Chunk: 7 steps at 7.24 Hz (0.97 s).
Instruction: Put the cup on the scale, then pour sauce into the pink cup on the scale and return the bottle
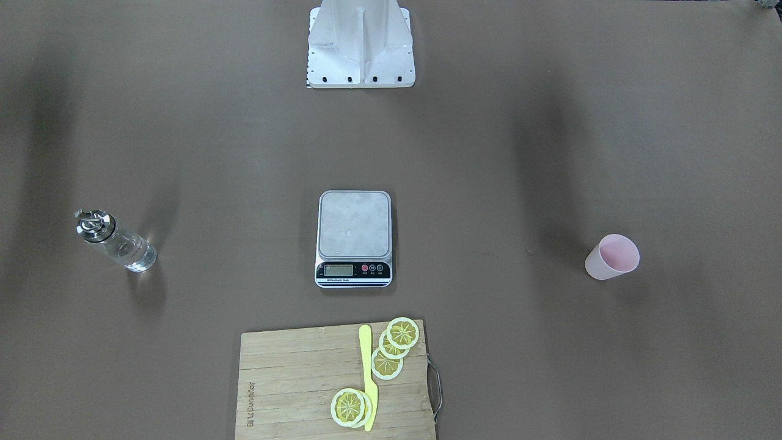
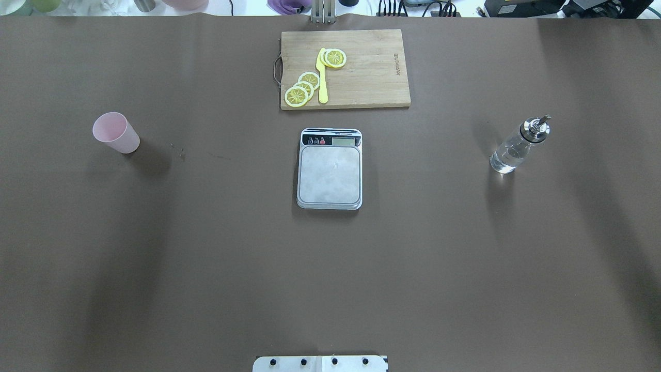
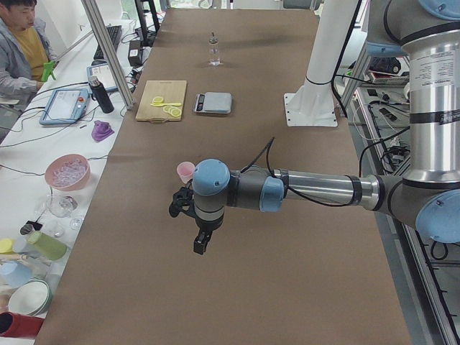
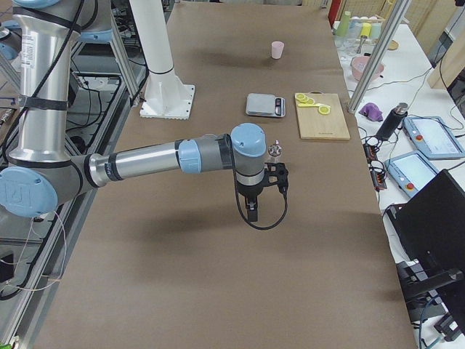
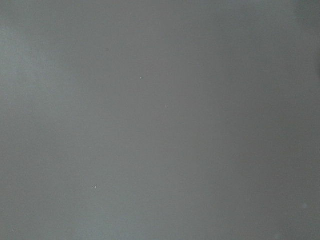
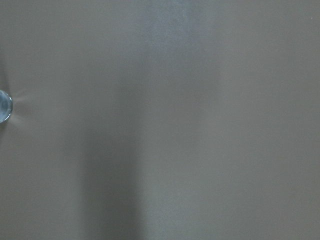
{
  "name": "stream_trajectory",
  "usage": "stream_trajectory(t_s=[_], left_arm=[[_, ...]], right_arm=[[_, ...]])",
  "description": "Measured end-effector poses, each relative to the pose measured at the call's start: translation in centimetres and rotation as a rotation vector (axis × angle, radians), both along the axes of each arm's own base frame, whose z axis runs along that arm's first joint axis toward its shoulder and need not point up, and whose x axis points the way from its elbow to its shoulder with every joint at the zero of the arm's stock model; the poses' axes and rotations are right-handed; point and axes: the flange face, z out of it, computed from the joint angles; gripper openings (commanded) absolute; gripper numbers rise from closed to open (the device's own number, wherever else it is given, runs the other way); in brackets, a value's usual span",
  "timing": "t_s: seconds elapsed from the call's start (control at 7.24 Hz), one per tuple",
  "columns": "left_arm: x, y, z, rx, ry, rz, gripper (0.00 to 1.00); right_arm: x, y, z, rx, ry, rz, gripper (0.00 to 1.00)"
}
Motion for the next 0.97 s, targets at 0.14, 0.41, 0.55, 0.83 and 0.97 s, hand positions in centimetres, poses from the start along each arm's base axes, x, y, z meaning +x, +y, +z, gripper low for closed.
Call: stream_trajectory(t_s=[0.14,0.41,0.55,0.83,0.97], left_arm=[[0.0,0.0,0.0,0.002,0.0,0.0,0.99],[0.1,0.0,0.1,0.001,0.0,0.001,0.99],[0.1,0.0,0.2,-0.001,0.0,0.002,0.99],[0.1,0.0,0.3,-0.002,0.001,0.001,0.99],[0.1,0.0,0.4,-0.005,0.001,0.001,0.99]], right_arm=[[0.0,0.0,0.0,-0.001,-0.006,-0.001,1.0],[-0.3,0.0,-0.3,-0.002,-0.036,-0.005,1.0],[-0.5,0.0,-0.5,-0.003,-0.065,-0.01,1.0],[-0.8,-0.1,-0.9,-0.002,-0.101,-0.018,1.0],[-0.9,-0.3,-1.3,0.005,-0.117,-0.021,1.0]])
